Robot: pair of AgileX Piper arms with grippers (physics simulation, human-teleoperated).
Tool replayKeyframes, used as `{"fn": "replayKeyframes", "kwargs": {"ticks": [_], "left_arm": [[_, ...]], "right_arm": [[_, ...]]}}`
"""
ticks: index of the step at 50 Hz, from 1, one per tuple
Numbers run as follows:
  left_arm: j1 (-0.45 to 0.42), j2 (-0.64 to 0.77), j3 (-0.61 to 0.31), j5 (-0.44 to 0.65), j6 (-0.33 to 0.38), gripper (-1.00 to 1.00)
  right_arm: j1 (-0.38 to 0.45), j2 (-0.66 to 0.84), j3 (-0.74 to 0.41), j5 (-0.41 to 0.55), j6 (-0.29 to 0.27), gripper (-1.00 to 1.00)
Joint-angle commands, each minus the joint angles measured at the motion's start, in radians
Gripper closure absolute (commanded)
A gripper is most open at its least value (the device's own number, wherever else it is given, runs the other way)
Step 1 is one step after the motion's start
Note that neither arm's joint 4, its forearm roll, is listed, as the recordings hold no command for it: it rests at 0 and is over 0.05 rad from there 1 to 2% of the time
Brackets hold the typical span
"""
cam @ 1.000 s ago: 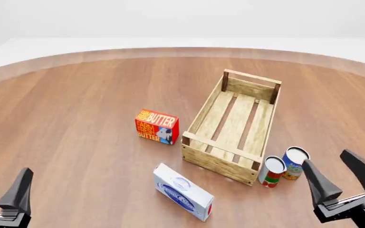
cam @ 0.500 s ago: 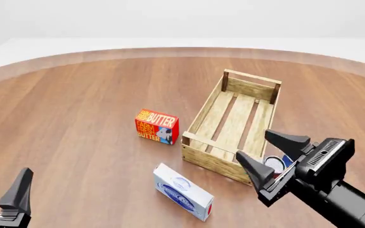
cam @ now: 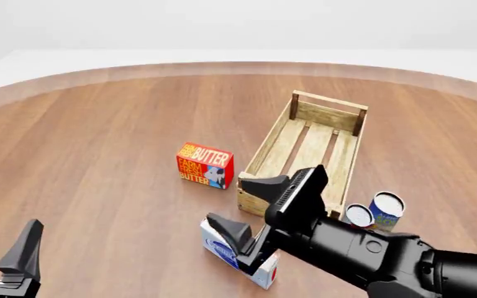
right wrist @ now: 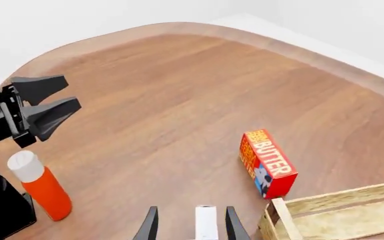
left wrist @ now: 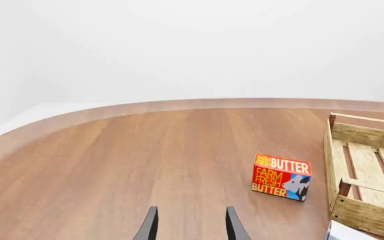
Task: Pick up the ketchup, and put it in the wooden tray.
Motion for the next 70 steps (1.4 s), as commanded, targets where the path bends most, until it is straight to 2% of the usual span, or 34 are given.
{"fn": "replayKeyframes", "kwargs": {"ticks": [1, 19, 47, 70], "left_arm": [[0.0, 0.0, 0.0, 0.0, 0.0, -1.0], [0.0, 0.0, 0.0, 0.0, 0.0, -1.0], [0.0, 0.0, 0.0, 0.0, 0.0, -1.0], [0.0, 0.0, 0.0, 0.0, 0.0, -1.0]], "right_arm": [[0.106, 0.149, -0.099, -0.011, 0.009, -1.0], [0.217, 0.271, -0.198, 0.016, -0.025, -1.0], [0.378, 0.432, -0.33, 0.029, -0.032, -1.0], [0.447, 0.536, -0.456, 0.085, -0.076, -1.0]]}}
